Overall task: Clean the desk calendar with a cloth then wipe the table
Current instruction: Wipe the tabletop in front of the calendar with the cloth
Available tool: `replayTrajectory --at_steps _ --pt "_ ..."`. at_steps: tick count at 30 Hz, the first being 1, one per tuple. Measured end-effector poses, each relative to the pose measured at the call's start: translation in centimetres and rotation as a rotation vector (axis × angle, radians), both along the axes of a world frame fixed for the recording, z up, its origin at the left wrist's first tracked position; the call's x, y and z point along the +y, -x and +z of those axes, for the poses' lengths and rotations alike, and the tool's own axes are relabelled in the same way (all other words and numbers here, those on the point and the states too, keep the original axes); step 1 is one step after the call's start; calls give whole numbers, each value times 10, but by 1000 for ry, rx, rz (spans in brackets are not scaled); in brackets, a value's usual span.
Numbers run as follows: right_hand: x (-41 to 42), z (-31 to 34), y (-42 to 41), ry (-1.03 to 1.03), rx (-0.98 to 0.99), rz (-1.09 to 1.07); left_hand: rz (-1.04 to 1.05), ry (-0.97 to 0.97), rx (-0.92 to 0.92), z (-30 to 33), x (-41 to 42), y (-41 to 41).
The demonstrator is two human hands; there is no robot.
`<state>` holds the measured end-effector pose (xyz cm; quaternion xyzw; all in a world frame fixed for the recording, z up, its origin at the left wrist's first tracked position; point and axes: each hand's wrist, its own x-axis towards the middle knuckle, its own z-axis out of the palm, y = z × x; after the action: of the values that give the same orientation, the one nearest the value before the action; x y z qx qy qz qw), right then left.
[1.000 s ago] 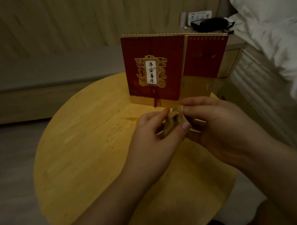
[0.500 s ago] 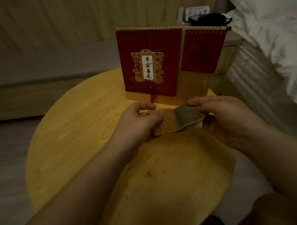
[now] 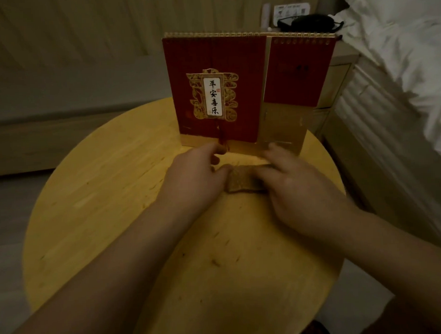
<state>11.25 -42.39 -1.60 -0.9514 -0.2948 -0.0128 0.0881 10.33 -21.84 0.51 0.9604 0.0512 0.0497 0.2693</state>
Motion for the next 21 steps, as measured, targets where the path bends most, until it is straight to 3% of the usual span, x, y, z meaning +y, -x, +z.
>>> replayTrajectory --at_steps 2,4,10,21 --pt "4 -5 -3 127 181 105 -15 -53 -21 8 23 23" --pt "4 -12 -11 227 220 157 -65 -140 -1 12 55 54" --pt "36 -16 -20 241 254 254 -49 -240 401 -26 139 137" --pt "189 -12 -49 258 250 281 8 -314 291 -65 152 160"
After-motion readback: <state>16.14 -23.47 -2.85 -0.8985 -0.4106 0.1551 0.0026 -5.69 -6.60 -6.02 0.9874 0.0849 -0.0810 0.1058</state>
